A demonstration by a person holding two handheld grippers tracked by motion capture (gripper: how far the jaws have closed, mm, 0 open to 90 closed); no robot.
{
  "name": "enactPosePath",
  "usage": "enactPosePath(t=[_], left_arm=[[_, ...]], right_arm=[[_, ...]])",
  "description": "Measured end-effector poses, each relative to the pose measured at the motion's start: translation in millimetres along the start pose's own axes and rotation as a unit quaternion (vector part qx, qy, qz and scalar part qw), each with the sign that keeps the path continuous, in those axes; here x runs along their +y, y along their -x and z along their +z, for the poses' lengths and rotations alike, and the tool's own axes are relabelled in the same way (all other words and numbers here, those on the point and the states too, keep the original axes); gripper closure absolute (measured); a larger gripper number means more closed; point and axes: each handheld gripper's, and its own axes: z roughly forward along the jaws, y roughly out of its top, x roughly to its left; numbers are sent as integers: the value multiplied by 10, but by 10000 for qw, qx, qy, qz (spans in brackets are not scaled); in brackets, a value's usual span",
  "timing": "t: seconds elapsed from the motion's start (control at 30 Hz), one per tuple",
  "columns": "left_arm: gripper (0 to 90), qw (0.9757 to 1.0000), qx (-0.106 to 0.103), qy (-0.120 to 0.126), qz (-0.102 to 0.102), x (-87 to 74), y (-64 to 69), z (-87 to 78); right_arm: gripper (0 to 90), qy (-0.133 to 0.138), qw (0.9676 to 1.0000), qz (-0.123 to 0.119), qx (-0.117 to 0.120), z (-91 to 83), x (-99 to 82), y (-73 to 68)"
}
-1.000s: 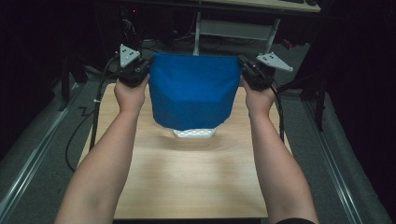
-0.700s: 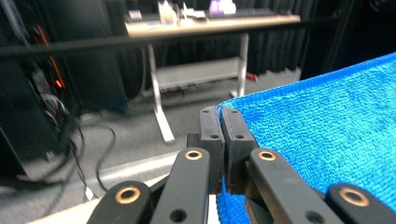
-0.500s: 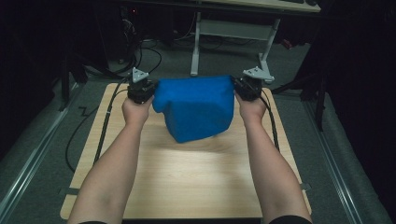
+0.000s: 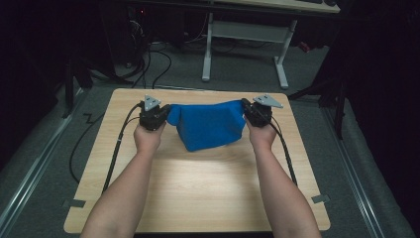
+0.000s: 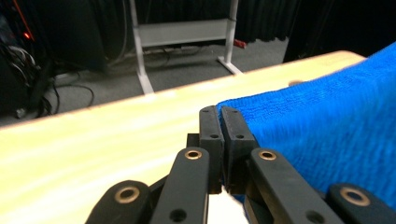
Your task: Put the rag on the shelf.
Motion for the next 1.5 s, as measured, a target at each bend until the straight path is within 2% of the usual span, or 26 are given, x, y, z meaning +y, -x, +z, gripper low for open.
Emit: enactPosePath(t=[0.13, 0.2, 0.37, 0.53, 0.67, 0.8, 0.9, 1.07, 1.13, 1.23, 1.37, 1.5], left_arm=[[883, 9998, -130, -127, -76, -138, 42, 46], [883, 9994, -247, -201, -95, -187, 65, 74], [882, 9991, -302, -263, -131, -265, 96, 109], [881, 9987, -332, -338, -184, -303, 92, 128], [879, 9979, -371, -438, -296, -325, 92, 158], [878, 9971, -394, -561, -336, -355, 107, 188], [878, 9964, -406, -640, -375, -382, 116, 215], [871, 9949, -422, -785, -469, -427, 125, 261], [845, 9947, -427, -793, -502, -434, 121, 266], [706, 9944, -380, -787, -601, -423, 99, 257], [633, 9953, -249, -648, -681, -408, 45, 189], [592, 9966, -101, -528, -629, -365, 0, 105]], right_arm=[[882, -236, 9997, 37, 15, 32, -173, -24], [883, -253, 9997, 53, 42, 38, -246, -45], [882, -430, 9990, -10, 121, 73, -381, -109], [882, -471, 9987, -129, 130, 97, -449, -173], [882, -515, 9986, -18, 129, 99, -519, -166], [882, -614, 9980, -35, 122, 88, -573, -159], [881, -581, 9982, -52, 122, 68, -593, -159], [880, -615, 9981, 46, 87, 33, -639, -118], [875, -637, 9979, 57, 83, 27, -644, -106], [848, -632, 9980, 47, 68, 12, -624, -106], [787, -572, 9984, 1, 19, -13, -581, -104], [750, -515, 9987, 31, -48, -53, -537, -74]])
